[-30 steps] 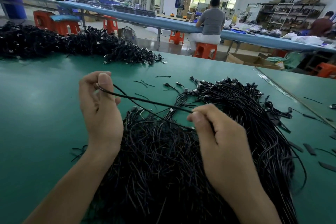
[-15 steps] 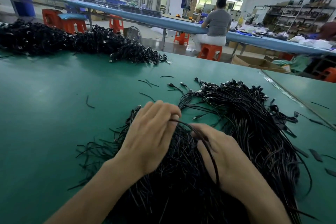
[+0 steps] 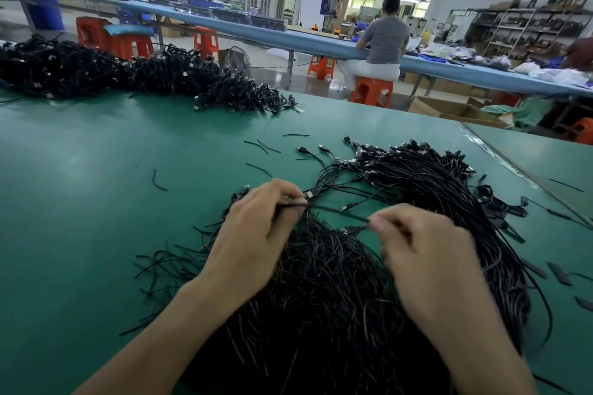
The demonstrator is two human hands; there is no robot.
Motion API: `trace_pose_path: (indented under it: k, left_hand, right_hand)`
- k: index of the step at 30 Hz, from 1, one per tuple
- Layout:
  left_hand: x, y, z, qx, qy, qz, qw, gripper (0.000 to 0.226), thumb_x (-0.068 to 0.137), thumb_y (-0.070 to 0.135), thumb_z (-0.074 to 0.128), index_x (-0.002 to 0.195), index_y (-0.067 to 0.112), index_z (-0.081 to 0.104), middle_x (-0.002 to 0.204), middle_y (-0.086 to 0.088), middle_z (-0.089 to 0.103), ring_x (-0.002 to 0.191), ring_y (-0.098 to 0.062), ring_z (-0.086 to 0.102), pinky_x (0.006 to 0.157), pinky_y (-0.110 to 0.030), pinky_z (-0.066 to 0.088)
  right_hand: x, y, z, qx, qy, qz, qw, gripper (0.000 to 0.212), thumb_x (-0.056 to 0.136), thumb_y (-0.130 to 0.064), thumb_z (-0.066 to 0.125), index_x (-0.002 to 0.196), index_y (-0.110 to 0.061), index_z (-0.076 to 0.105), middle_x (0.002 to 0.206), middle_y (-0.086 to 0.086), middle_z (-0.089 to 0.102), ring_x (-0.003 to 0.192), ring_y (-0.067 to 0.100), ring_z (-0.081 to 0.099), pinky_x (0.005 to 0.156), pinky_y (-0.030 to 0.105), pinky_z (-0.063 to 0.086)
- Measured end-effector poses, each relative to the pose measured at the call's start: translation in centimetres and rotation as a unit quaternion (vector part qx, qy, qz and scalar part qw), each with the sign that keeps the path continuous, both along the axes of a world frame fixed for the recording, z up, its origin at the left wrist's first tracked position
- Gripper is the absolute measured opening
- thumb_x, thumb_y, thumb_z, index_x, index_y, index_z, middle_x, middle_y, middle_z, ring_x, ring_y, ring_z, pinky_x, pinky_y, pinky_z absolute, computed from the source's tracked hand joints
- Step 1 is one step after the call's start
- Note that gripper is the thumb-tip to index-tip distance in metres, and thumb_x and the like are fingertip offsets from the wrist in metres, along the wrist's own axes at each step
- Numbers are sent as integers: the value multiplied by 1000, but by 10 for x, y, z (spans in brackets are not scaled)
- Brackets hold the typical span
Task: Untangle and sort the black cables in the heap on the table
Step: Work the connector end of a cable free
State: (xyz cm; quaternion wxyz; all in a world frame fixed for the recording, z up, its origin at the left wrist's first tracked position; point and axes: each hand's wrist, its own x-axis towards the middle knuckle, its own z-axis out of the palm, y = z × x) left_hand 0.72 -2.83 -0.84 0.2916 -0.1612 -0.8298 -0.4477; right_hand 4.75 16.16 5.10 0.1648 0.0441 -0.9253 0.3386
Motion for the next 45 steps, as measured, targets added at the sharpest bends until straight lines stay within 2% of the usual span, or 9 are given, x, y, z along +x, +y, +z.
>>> trace_pose_path:
  k: [4, 9, 12, 16, 19, 30, 35, 39, 45]
  left_hand:
    - [0, -9, 12, 74, 62, 71, 993, 6, 95, 21, 63, 89, 22, 62, 67, 9, 59, 55, -10, 50, 48, -18, 35]
    - [12, 0, 19, -159, -38, 63, 984, 30, 94, 54, 34, 88, 33, 54, 77, 18, 58, 69, 5, 52, 65, -22, 42]
    - [14, 3, 17, -227, -126, 42, 965, 52, 91, 73, 11, 84, 35, 46, 76, 13, 55, 75, -1, 53, 73, -31, 39]
    - [11, -4, 15, -234, -100, 50, 966, 40, 99, 57, 25, 67, 32, 31, 64, 10, 46, 62, -3, 45, 69, -32, 32]
    - [10, -8, 15, -206, -62, 87, 973, 34, 102, 48, 31, 73, 31, 37, 60, 11, 45, 57, -3, 45, 63, -29, 30]
    - [20, 10, 21, -114, -71, -35, 990, 37, 94, 63, 38, 75, 32, 45, 61, 12, 53, 50, -9, 43, 49, -20, 31]
    - [15, 5, 22, -21, -56, -75, 995, 28, 96, 45, 53, 75, 27, 53, 61, 0, 49, 49, -6, 36, 47, -18, 31]
    - [15, 4, 21, -57, -123, -69, 988, 24, 100, 36, 48, 80, 28, 59, 61, 12, 56, 48, -10, 44, 48, -21, 40]
    - [22, 11, 30, 46, -294, -227, 927, 58, 99, 57, 37, 66, 21, 67, 52, 3, 35, 47, -17, 31, 45, -29, 30]
  right_hand:
    - [-8, 29, -5, 72, 26, -141, 987, 15, 98, -32, 56, 94, -29, 70, 75, -9, 64, 65, 13, 61, 65, 35, 54]
    - [-9, 17, -16, 240, -102, -108, 959, 17, 101, -31, 49, 106, -35, 64, 99, -13, 64, 83, 12, 57, 77, 32, 46]
    - [-6, -1, -20, 213, -124, -26, 969, 27, 100, -34, 51, 126, -36, 57, 118, -11, 62, 107, 13, 58, 86, 31, 46]
    - [-5, -8, -20, 149, -127, -18, 981, 17, 101, -37, 46, 98, -36, 62, 94, -17, 60, 82, 3, 57, 67, 27, 48]
    - [-5, -1, -19, 170, -145, -10, 975, 16, 98, -50, 47, 101, -37, 56, 103, -18, 55, 92, 3, 54, 80, 29, 47]
    - [6, -12, -10, 173, -49, -30, 983, 77, 93, -45, 55, 142, -50, -3, 124, -16, 12, 127, 7, 17, 117, 46, -2]
    - [1, -16, -14, 203, -10, 13, 979, 39, 99, -47, 24, 122, -38, 54, 130, -14, 36, 127, 8, 25, 108, 33, 22]
    - [-6, -11, -19, 83, 20, 38, 996, 21, 101, -40, 39, 89, -35, 56, 82, -14, 57, 80, 6, 54, 74, 33, 45]
    - [-10, -13, -16, -44, 84, 87, 992, 23, 94, -40, 50, 95, -30, 71, 85, -13, 68, 85, 4, 62, 74, 21, 46]
